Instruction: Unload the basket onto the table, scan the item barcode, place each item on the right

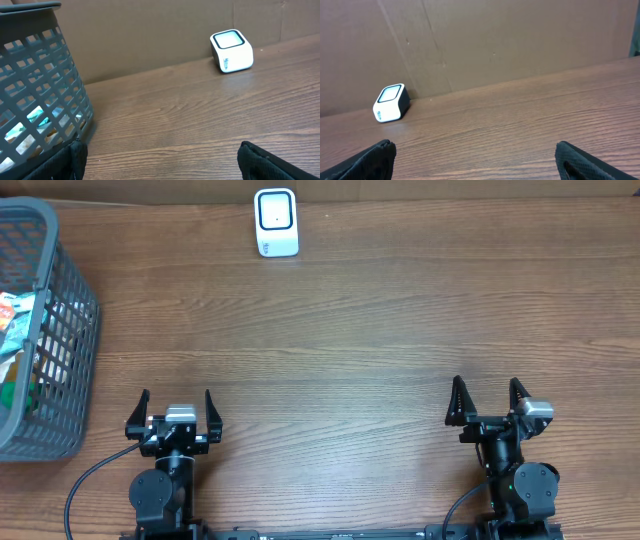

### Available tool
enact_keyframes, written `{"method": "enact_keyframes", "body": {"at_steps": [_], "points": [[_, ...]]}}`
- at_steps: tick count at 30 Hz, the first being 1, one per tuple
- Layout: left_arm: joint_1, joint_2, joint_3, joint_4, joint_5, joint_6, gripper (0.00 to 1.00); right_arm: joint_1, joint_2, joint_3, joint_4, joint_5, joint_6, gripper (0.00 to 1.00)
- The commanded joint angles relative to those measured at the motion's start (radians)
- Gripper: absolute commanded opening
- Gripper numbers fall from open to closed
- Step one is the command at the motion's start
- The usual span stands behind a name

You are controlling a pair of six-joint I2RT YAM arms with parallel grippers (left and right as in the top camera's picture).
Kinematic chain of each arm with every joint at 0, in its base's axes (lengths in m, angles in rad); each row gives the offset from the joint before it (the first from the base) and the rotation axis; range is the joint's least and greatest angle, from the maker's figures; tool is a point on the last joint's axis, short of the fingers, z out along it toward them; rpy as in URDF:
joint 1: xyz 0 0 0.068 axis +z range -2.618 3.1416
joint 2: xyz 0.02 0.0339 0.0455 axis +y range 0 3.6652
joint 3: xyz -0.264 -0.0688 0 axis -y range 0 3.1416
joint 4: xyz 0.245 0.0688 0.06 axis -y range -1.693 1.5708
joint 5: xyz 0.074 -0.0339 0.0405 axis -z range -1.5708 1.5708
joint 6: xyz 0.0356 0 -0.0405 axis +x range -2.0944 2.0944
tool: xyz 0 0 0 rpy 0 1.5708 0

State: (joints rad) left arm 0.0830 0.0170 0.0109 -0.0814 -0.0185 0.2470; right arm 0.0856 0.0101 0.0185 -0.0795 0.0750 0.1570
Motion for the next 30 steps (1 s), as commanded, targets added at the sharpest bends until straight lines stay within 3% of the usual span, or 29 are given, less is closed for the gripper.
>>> {"method": "enact_keyframes", "body": {"at_steps": [1, 30], "points": [[0.002, -0.013, -0.006, 0.004, 0.016, 0.011, 1.0, -0.003, -0.007, -0.01, 0.003, 0.002, -0.002, 1.0], [0.002, -0.013, -0.006, 0.004, 0.023, -0.018, 0.99, -0.003, -0.007, -0.01, 0.003, 0.002, -0.002, 1.0]]}}
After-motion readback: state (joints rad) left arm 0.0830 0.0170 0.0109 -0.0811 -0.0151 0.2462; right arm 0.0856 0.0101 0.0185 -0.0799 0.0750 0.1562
